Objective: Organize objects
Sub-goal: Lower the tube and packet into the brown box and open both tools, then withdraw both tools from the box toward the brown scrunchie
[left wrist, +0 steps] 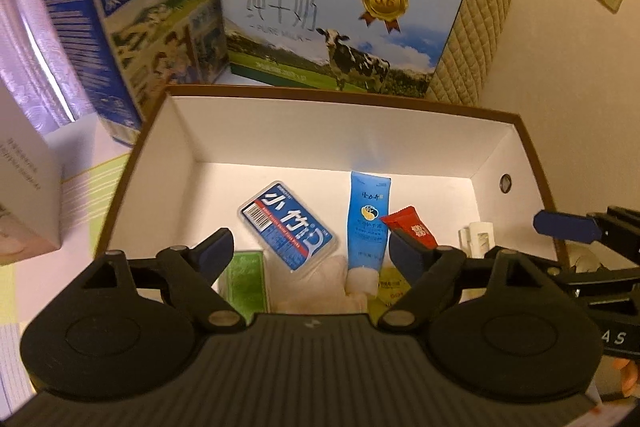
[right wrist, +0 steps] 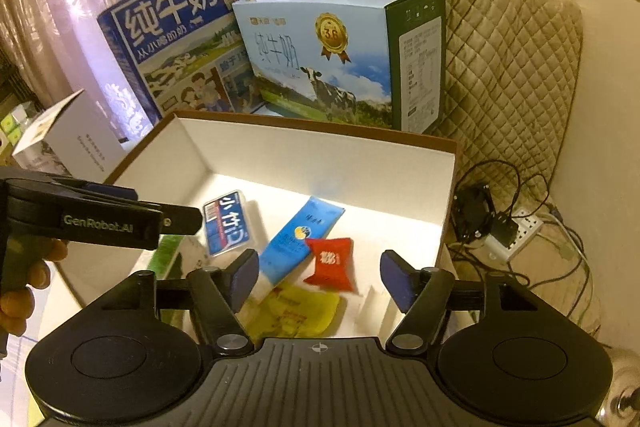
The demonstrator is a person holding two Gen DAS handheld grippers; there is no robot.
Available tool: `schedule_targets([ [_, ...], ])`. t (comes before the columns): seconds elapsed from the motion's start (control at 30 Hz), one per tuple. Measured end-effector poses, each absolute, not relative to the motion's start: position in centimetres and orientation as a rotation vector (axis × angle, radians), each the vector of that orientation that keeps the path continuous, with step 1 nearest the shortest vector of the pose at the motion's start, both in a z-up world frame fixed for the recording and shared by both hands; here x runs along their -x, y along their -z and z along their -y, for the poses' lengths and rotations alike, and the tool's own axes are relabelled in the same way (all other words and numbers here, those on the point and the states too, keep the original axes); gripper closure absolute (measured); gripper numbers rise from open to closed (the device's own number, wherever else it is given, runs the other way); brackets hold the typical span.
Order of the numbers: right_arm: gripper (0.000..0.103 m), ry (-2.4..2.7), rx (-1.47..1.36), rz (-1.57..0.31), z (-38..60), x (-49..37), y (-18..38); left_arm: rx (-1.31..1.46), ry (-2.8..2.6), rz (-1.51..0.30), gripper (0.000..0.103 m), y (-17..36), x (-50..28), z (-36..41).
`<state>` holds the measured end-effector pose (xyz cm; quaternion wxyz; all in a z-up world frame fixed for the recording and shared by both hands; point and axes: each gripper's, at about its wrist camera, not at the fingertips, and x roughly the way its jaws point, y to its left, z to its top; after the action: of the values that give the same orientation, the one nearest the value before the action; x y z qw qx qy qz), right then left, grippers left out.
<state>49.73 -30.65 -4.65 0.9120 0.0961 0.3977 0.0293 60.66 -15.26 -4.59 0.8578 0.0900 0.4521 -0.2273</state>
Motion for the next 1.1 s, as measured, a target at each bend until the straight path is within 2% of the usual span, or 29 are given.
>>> schedule_targets([
  [0.3,0.028,-0.051,-0.213,-0.811,29.3,-46.4,3.0,-0.117,0.426,-0.924,0.009,2.2,-57.0,11.8],
  [0.7,0.025,-0.062,-0.238,-0.789,26.6,-41.5,1.2,-0.055,0.371,-0.904,0.009,0.2,-50.8,7.1],
  [1.1,0.025,-0.054,-0.244,-0.827,23.8,-36.9,1.5,-0.039,0.346,-0.929,0.009,0.6,-45.3,2.6],
])
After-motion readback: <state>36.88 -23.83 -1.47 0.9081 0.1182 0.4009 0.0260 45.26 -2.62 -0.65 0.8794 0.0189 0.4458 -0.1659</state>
